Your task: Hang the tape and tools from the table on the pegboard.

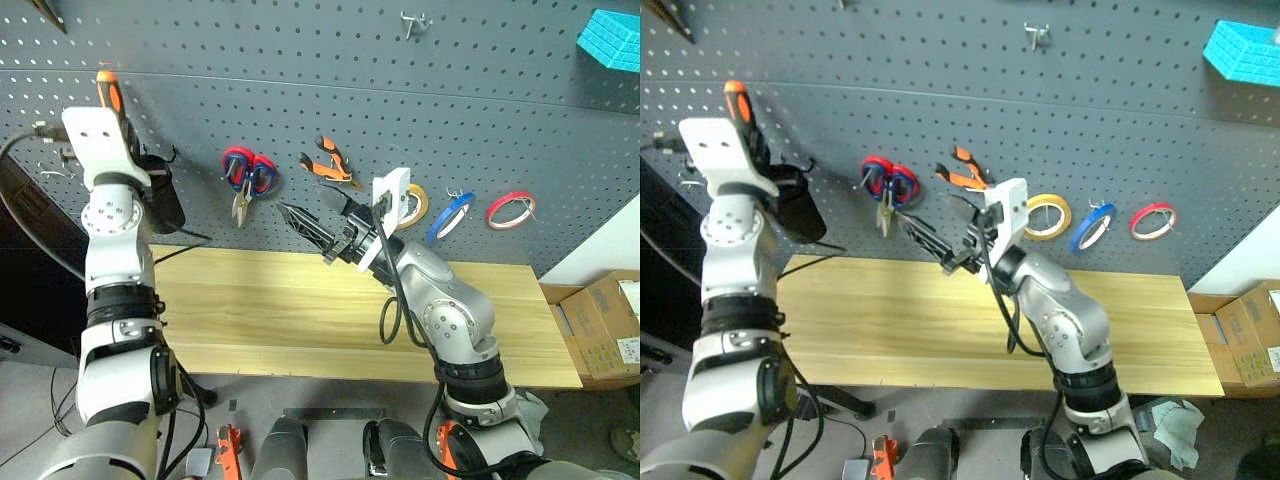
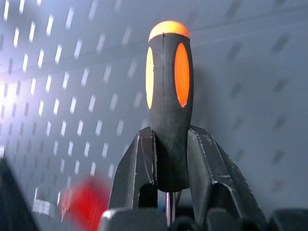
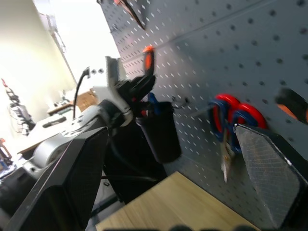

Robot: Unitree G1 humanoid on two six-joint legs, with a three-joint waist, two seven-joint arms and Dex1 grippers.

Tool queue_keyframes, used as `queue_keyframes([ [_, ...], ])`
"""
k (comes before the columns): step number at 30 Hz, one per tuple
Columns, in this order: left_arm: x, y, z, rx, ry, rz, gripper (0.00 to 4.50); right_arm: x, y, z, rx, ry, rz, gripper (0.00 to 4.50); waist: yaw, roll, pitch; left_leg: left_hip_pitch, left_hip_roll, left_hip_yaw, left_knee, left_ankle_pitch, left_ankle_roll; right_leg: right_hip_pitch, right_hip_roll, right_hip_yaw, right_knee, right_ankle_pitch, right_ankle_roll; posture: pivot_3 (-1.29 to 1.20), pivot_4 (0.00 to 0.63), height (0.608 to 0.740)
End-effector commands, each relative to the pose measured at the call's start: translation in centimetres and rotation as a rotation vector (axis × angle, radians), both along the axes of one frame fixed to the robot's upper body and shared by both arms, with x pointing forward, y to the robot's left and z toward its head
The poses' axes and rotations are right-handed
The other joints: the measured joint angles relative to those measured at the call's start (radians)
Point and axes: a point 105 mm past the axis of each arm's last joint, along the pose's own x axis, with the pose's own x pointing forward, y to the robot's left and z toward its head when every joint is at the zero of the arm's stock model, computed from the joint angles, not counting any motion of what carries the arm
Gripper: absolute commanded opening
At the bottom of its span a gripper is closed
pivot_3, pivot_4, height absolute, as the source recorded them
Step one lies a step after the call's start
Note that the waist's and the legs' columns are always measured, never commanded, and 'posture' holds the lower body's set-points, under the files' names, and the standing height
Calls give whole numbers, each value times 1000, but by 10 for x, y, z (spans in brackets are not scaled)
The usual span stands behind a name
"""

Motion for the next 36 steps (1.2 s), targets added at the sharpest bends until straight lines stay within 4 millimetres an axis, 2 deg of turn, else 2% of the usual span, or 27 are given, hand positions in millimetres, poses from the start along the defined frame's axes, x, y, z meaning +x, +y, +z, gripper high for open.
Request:
queue_keyframes([
  [1,-7,0,17,-8,-62,2,1792,-5,-3,14,24,-58,-7,4500,0,-1,-1,0,0,0,0,0,0,0,0,0,0,0,0,217,85,740],
  [7,-16,0,13,-33,-64,12,3921,-5,-3,14,17,-62,-7,4500,-7,-1,-2,3,0,1,0,0,0,1,0,1,2,0,0,210,80,740],
  [9,-21,-3,11,-38,-64,11,4470,-6,-4,13,6,-69,-11,4500,-7,-1,-4,3,0,1,0,0,0,1,0,1,2,0,0,206,78,740],
  [10,-23,-5,12,-38,-67,11,4470,-6,-4,12,-1,-73,-13,4500,-7,-2,-5,3,0,1,0,0,0,1,0,1,2,0,0,204,78,740],
  [13,-35,-24,33,40,-114,-18,4470,-10,-9,14,-38,-118,-25,4500,-5,-4,-7,3,0,1,1,0,0,1,0,2,2,0,0,201,71,740],
  [15,-43,-48,54,130,-159,-83,4470,-11,-16,21,-46,-154,-62,4500,-1,-6,-8,3,0,1,1,0,0,2,0,1,2,0,0,201,68,740],
  [17,-49,-67,64,196,-183,-136,4470,-11,-23,26,-55,-181,-101,4500,3,-7,-11,2,0,1,1,1,0,2,0,1,2,0,0,201,66,740],
  [20,-55,-106,64,269,-177,-263,4470,-11,-37,24,-138,-248,-205,4500,3,-4,-20,4,0,1,1,1,-1,4,0,2,0,0,0,198,65,740],
  [22,-59,-135,33,259,-100,-368,4470,-9,-56,5,-250,-269,-342,4500,3,-1,-28,6,-1,3,1,1,-1,8,-1,3,-2,0,1,192,63,740],
  [24,-62,-149,-6,182,11,-422,4470,-8,-73,-20,-361,-250,-438,4500,1,5,-43,16,-2,5,-2,-1,-1,19,-2,4,-6,-4,5,181,64,740],
  [26,-71,-154,-49,87,131,-435,4470,-5,-96,-47,-426,-167,-554,4500,-4,6,-44,22,-3,9,-2,-4,-1,22,-4,7,-3,-10,5,172,63,740],
  [29,-84,-149,-99,-24,283,-401,4470,-6,-119,-82,-553,-100,-642,4500,-28,7,-45,24,-1,9,-1,-3,-1,21,-2,8,-1,-12,0,157,62,740],
  [32,-95,-133,-146,-195,409,-333,4470,-8,-144,-119,-613,34,-734,4500,-34,8,-47,26,1,8,-1,-3,0,21,0,8,2,-11,-2,148,49,740],
  [36,-102,-118,-189,-261,549,-283,4470,-9,-171,-149,-594,195,-856,4500,-45,15,-56,34,1,6,0,-3,0,29,1,7,-3,-11,-3,137,35,740],
])
